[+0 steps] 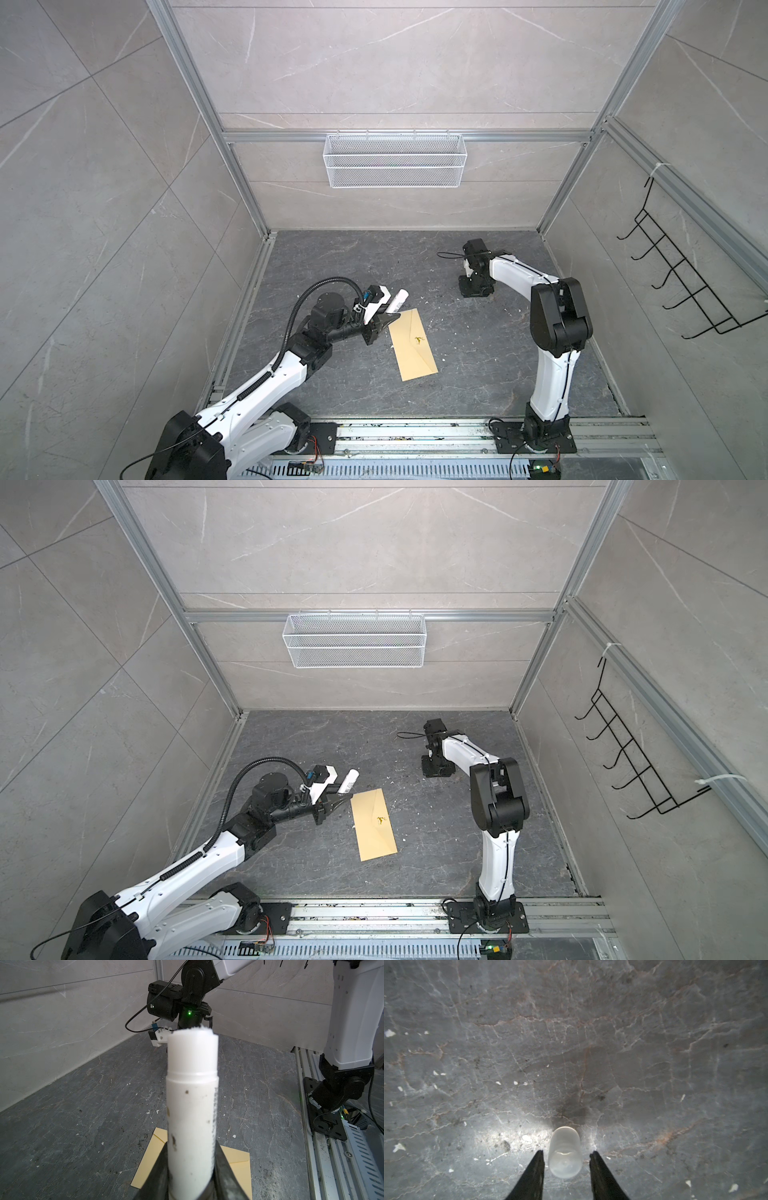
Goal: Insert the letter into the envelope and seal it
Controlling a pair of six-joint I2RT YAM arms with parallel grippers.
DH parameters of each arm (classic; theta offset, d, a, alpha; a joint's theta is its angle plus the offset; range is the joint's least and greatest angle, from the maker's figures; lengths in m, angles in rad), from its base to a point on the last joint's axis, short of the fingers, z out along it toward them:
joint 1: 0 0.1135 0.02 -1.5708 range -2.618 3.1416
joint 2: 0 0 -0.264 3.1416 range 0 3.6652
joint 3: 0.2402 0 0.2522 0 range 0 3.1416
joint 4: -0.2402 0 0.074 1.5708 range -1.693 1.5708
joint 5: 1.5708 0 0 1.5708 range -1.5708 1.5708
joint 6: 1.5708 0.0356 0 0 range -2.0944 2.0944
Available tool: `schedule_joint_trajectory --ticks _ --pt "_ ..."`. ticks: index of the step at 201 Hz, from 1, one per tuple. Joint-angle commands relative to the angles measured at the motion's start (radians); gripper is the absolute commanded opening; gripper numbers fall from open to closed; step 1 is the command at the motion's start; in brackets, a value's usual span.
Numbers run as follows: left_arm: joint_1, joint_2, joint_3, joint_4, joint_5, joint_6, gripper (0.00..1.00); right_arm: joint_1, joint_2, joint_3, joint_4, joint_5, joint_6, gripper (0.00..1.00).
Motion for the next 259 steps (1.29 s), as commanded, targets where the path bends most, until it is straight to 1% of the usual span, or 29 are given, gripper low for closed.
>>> schedule_joint_trajectory --ticks 1,97,162,204,259 --pt "-0.002 0.002 0.016 0.024 0.013 0.014 0.00 -0.004 0.017 0.027 -0.023 0.010 -0.011 0.38" --pt "-0.002 0.005 0.019 0.015 0.014 0.014 0.00 -0.004 0.035 0.026 -0.024 0.013 -0.014 0.32" --pt "-0.002 0.007 0.020 0.010 0.014 0.015 0.00 -0.005 0.032 0.023 -0.029 0.019 -0.016 0.30" --pt "-0.002 0.009 0.023 0.010 0.014 0.015 0.00 -0.004 0.001 0.025 -0.038 0.018 -0.015 0.30" --pt "-0.002 0.009 0.022 0.010 0.016 0.014 0.00 -0.003 -0.077 0.026 -0.057 -0.008 -0.014 0.30"
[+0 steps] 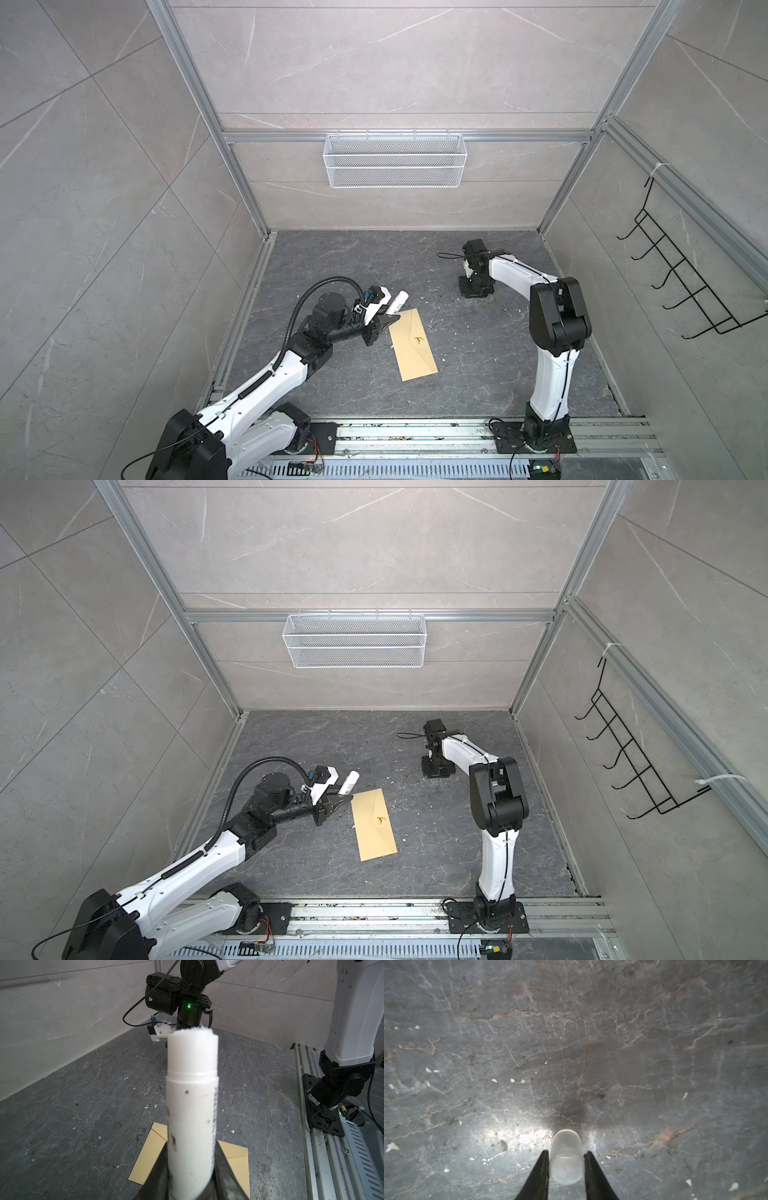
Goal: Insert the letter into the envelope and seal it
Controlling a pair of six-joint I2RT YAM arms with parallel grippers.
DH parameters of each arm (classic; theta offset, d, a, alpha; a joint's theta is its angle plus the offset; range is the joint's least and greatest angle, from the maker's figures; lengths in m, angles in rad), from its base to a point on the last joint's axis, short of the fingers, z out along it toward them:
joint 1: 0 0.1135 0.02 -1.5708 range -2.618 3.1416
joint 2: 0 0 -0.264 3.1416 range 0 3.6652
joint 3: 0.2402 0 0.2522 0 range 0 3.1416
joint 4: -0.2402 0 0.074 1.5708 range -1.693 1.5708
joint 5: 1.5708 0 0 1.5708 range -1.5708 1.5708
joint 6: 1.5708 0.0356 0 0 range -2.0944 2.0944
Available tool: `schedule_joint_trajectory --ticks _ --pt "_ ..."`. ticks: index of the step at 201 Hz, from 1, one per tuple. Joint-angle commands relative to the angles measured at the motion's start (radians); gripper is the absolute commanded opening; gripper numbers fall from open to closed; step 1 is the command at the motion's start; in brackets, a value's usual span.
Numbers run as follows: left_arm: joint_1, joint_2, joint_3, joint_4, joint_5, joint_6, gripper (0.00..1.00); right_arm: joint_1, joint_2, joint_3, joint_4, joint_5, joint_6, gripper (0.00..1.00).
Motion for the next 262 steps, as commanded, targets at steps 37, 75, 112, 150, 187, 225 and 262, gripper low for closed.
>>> schedule_joint_trajectory --ticks 37,75,112,150,187,225,262 --pt "-0.002 0.002 0.022 0.032 0.018 0.015 0.00 -0.002 -0.123 0.005 -0.046 -0.042 -0.008 0.30" --pt "-0.002 0.007 0.022 0.033 0.020 0.015 0.00 0.004 -0.205 -0.003 -0.052 -0.113 -0.002 0.31" --pt "-0.002 0.006 0.022 0.033 0.024 0.017 0.00 0.017 -0.299 -0.010 -0.062 -0.210 0.012 0.32" --pt "-0.002 0.000 0.020 0.033 0.026 0.023 0.00 0.051 -0.397 -0.012 -0.065 -0.306 0.027 0.32" --pt "-0.002 -0.002 0.021 0.030 0.039 0.030 0.00 0.088 -0.475 0.015 -0.082 -0.437 0.029 0.31" --pt "-0.002 -0.011 0.029 0.001 0.065 0.064 0.00 0.123 -0.526 0.042 -0.097 -0.570 0.029 0.31" --pt "-0.002 -0.023 0.043 -0.055 0.080 0.121 0.00 0.151 -0.549 0.056 -0.100 -0.680 0.029 0.31"
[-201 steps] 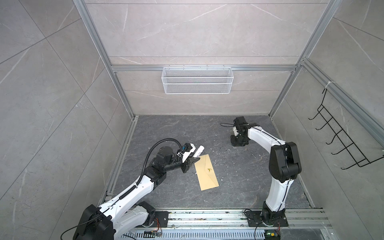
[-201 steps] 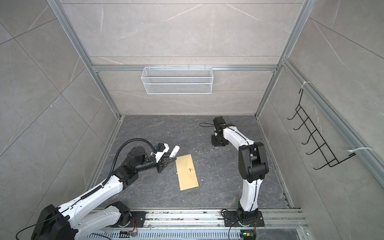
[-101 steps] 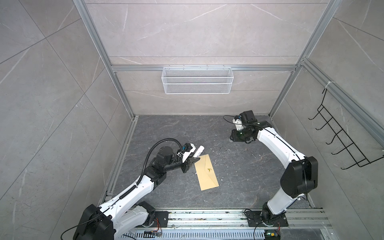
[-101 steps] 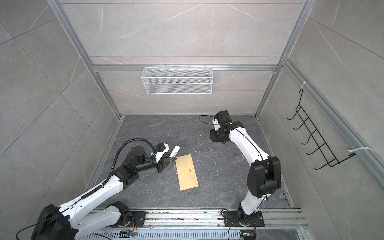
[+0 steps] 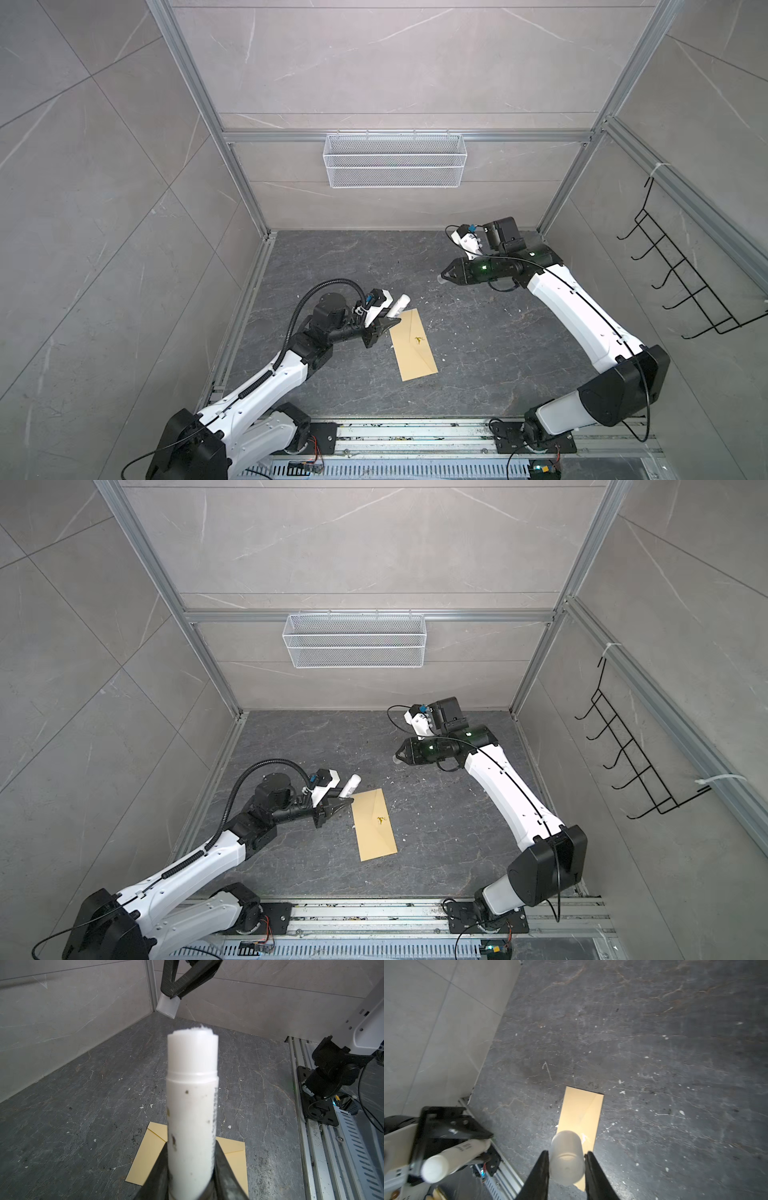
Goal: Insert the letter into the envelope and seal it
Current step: 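Move the right gripper with the cap toward the top of the glue stick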
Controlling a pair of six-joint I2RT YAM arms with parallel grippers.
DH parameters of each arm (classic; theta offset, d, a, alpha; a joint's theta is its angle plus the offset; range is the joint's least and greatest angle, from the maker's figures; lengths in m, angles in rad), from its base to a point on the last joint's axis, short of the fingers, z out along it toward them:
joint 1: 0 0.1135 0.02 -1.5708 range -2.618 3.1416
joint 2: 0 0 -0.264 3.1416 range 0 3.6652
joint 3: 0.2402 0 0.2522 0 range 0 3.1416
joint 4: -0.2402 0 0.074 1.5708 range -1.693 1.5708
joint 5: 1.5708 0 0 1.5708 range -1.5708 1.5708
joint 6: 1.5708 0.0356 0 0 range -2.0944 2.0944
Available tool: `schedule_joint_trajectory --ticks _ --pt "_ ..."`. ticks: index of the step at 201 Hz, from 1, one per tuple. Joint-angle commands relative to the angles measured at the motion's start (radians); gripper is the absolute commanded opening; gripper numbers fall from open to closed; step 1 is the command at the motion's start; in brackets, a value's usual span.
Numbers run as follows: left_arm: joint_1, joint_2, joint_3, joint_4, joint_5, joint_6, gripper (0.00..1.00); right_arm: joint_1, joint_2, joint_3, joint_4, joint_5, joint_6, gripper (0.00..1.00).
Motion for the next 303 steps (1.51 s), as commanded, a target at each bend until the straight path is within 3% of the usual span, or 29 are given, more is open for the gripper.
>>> schedule_joint_trajectory --ticks 1,105,303 --pt "-0.002 -0.025 0.043 -0.025 0.045 0.067 0.00 0.017 -0.031 0.035 -0.034 -0.118 0.007 0.31" --pt "-0.001 -0.017 0.052 -0.051 0.093 0.093 0.00 0.117 0.001 0.078 -0.073 -0.244 0.002 0.31" --pt "-0.002 -0.018 0.054 -0.047 0.099 0.090 0.00 0.210 0.064 0.123 -0.116 -0.249 -0.011 0.30"
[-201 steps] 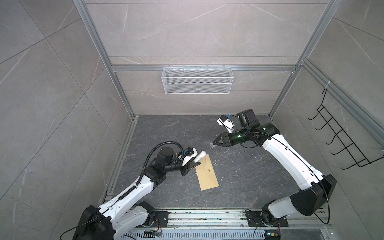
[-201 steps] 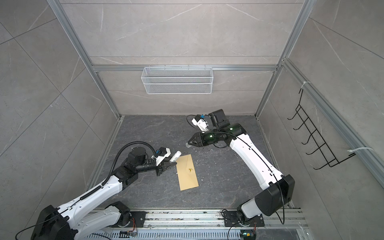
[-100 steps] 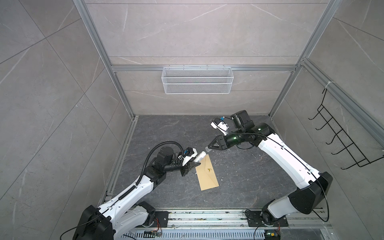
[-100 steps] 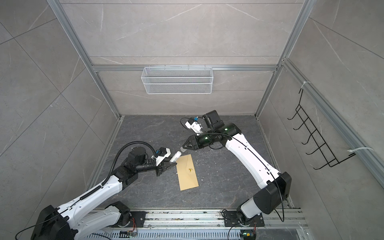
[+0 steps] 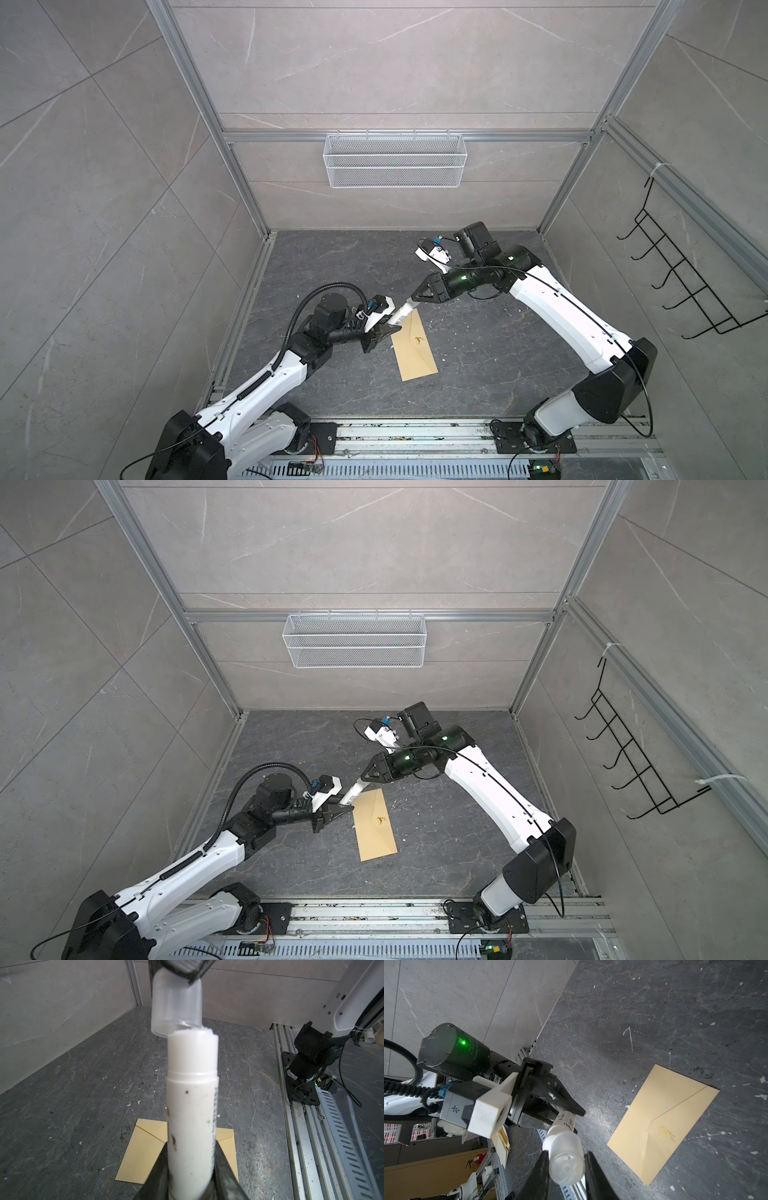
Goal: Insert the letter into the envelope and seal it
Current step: 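Move the right gripper with the cap toward the top of the glue stick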
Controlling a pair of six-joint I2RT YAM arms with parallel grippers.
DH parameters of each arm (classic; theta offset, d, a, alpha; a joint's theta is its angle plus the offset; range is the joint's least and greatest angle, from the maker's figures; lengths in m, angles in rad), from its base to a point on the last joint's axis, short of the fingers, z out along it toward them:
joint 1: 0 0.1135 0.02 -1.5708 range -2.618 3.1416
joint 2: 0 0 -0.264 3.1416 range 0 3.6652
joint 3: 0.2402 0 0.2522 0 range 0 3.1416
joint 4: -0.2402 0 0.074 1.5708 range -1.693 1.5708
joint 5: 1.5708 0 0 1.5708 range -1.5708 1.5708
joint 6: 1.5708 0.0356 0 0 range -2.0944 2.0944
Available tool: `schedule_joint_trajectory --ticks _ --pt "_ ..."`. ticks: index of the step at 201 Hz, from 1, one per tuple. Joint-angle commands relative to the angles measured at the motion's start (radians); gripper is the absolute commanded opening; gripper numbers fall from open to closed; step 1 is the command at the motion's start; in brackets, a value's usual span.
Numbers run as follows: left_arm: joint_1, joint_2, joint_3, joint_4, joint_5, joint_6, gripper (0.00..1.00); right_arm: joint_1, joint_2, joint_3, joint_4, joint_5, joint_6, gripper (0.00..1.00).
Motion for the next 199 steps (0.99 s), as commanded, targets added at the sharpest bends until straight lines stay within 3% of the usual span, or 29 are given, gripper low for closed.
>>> schedule_joint_trajectory --ticks 1,199 --pt "-0.002 -0.013 0.043 0.029 0.029 0.020 0.00 0.011 0.010 0.031 -0.022 -0.019 -0.011 0.30" --pt "-0.002 -0.012 0.041 0.031 0.029 0.019 0.00 0.013 0.006 0.028 -0.048 -0.053 -0.022 0.30"
